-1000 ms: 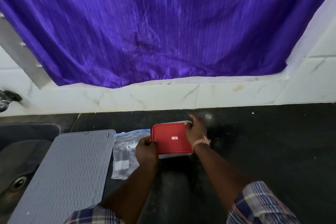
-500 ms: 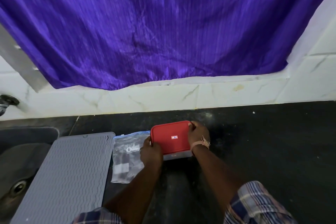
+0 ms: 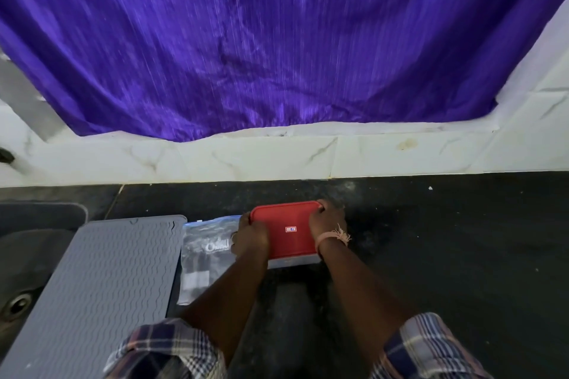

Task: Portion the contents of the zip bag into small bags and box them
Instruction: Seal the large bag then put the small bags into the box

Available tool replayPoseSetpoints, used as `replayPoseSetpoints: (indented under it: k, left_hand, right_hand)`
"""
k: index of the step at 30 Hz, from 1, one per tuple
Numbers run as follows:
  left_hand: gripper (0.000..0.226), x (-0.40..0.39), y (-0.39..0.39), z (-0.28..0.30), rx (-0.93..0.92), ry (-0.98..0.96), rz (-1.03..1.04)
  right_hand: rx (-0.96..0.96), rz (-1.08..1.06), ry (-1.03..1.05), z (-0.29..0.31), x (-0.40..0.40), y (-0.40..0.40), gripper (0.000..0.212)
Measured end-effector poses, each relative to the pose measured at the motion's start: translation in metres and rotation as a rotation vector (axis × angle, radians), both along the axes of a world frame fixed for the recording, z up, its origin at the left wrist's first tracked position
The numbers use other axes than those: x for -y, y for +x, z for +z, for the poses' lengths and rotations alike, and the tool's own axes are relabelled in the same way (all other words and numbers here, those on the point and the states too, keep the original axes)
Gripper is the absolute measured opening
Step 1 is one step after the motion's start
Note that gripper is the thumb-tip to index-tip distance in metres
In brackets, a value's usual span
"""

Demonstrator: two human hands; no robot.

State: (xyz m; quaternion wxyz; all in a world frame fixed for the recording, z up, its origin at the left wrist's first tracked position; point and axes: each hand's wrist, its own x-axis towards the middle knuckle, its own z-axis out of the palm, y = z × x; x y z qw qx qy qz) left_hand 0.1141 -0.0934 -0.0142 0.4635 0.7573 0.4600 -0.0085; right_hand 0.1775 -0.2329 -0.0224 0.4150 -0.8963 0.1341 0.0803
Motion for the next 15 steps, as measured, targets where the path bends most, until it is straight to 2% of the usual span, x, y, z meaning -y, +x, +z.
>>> replayPoseSetpoints:
  k: [3,5,8,11,15]
  left_hand:
    - [0.048,0.002,-0.002,0.002,-0.026,-0.014,-0.005]
    - [0.052,0.002,-0.001,0.002,-0.044,-0.027,-0.009]
    - [0.081,0.001,0.005,-0.003,-0.087,-0.055,-0.011]
    - [0.103,-0.003,0.012,-0.002,-0.093,-0.213,0.095]
    - [0.104,-0.007,0.016,0.000,-0.078,-0.364,0.168]
  right_hand:
    - [-0.031,-0.019,0.077,-0.006,0.002,0.004,0.046]
    - [-0.048,-0.025,0.104,-0.008,0.002,0.006,0.044]
    - [-0.028,-0.044,0.133,-0.007,0.002,0.004,0.039]
    - [-0.056,-0.073,0.210,-0.004,0.005,0.001,0.044]
    - [-0.095,-0.114,0.270,-0.006,0.009,0.006,0.048]
